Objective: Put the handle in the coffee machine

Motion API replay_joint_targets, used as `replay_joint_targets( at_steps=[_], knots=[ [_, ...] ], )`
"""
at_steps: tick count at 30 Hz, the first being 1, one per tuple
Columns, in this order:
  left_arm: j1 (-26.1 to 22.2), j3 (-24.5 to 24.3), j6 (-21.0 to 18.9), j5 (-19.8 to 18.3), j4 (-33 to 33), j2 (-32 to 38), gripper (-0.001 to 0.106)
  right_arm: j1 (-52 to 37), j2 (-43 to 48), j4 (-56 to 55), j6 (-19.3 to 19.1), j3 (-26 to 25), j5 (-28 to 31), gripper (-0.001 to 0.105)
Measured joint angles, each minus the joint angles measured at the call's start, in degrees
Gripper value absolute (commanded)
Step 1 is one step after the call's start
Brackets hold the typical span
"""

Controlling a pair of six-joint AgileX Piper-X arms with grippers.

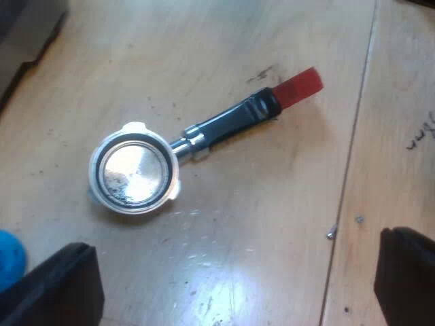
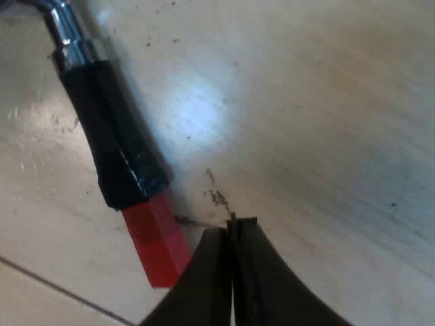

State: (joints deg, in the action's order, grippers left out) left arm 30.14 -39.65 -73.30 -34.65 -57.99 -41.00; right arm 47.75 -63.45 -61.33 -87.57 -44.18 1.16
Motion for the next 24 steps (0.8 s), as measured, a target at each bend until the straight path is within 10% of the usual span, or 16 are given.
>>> replay_joint_targets(
  at_steps=[24],
  knots=[
    [0.4,3.8,-0.4,2.9,2.6,0.0,0.083,2.3,-21.6,10.2,1.0,2.8,-2.9,0.0]
  ],
)
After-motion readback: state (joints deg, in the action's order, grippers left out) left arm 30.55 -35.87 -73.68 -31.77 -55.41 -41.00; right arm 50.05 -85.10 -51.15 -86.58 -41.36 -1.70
